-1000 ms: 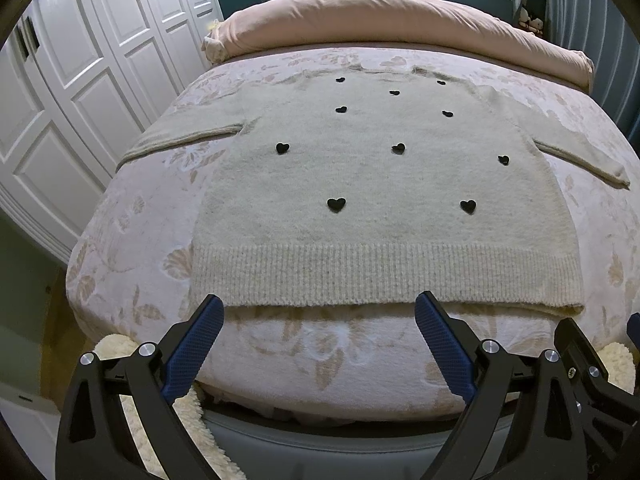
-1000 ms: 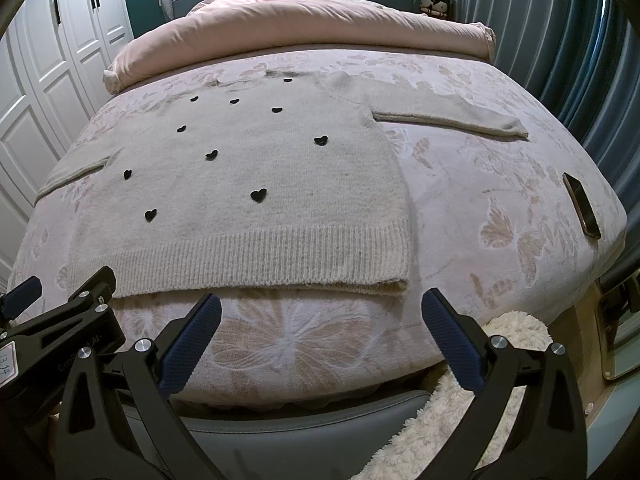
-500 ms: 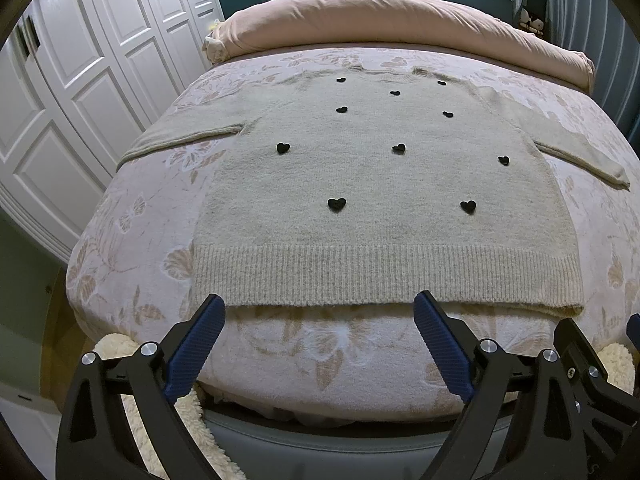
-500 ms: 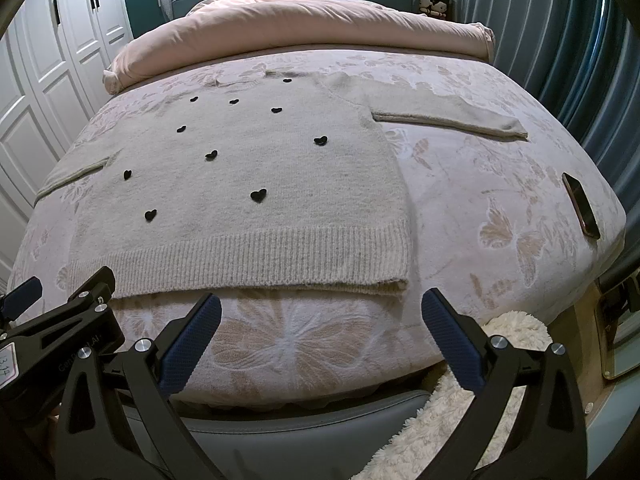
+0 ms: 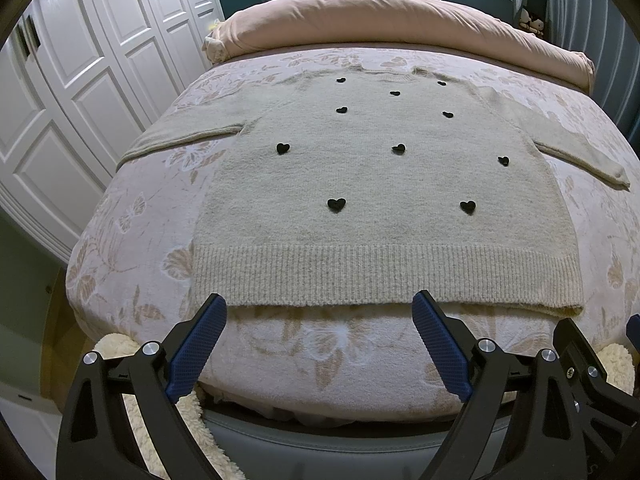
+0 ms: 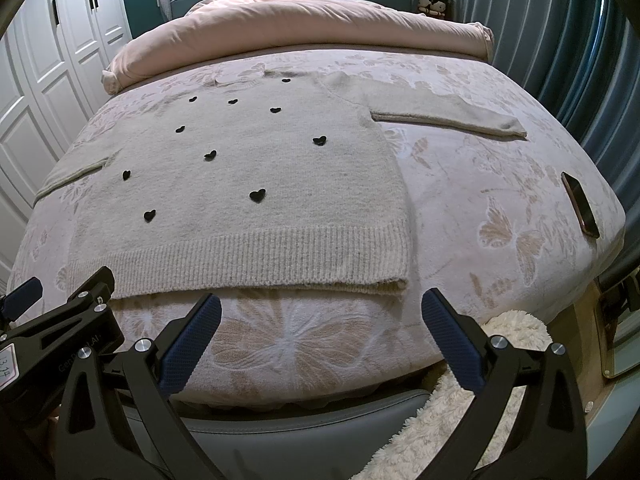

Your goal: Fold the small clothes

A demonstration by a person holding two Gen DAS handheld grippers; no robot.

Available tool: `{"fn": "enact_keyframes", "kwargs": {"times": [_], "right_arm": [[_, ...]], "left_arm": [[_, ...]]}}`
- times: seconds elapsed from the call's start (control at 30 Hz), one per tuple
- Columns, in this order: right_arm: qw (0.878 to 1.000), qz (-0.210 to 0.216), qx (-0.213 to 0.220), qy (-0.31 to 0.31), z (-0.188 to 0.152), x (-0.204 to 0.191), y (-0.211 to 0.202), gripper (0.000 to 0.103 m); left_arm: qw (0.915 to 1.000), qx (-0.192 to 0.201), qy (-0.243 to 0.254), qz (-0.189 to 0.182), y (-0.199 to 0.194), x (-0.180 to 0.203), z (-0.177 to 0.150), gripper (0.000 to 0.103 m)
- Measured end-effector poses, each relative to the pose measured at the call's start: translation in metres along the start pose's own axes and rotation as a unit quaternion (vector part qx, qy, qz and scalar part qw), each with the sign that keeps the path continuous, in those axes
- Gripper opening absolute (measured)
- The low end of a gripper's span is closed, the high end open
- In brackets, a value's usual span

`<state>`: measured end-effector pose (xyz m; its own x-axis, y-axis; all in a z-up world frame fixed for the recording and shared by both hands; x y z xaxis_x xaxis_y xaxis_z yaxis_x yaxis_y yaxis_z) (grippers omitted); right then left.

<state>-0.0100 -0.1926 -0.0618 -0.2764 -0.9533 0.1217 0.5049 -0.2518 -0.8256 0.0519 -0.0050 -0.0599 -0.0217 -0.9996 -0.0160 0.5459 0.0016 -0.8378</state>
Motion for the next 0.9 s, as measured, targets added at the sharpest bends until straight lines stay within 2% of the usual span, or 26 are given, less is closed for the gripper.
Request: {"fn": "enact_keyframes", "kwargs": {"times": [0.3, 0.5, 0.57, 0.7, 0.8, 0.9], "right_arm": [[1.000, 0.002, -0.001, 0.000, 0.000, 0.000, 0.001, 0.098], [0.999, 0.033, -0.001, -0.001, 0.005, 0.012, 0.022, 0.098], [0.999, 0.036, 0.002, 0.018, 0.015, 0.033, 0.034, 0.098], [0.998, 0.006, 0.012, 0.061, 0.049, 0.100, 0.066, 0.098], [0.994, -0.018, 0.024, 0.107, 0.084, 0.170, 0.100, 0.098], [0.983, -0.035, 0.026, 0.178, 0.117, 0.257, 0.147, 0.098]], "left_arm": [[1.0000, -0.002, 0.000, 0.000, 0.001, -0.001, 0.000, 0.090], [1.0000, -0.006, 0.002, -0.006, 0.013, -0.002, 0.006, 0.093], [0.9999, -0.004, -0.009, -0.007, 0.019, -0.008, 0.017, 0.094], [0.9994, 0.003, -0.034, 0.005, 0.037, -0.019, 0.044, 0.095], [0.9987, 0.006, -0.048, 0.017, 0.053, -0.029, 0.064, 0.095], [0.9981, 0.002, -0.057, 0.025, 0.072, -0.035, 0.083, 0.095]]}}
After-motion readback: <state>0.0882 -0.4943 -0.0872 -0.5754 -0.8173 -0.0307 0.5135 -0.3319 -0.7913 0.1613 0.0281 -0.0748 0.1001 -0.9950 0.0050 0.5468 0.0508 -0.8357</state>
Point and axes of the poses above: each gripper's, at about its wrist camera, not at the fingertips, and y roughly the way its jaws point, x to its right, z to its top, the point moved 9 cm from there along y, roughly the way its jaws point, and after that the axes turned 11 degrees about -y, right-handed, at the moved point
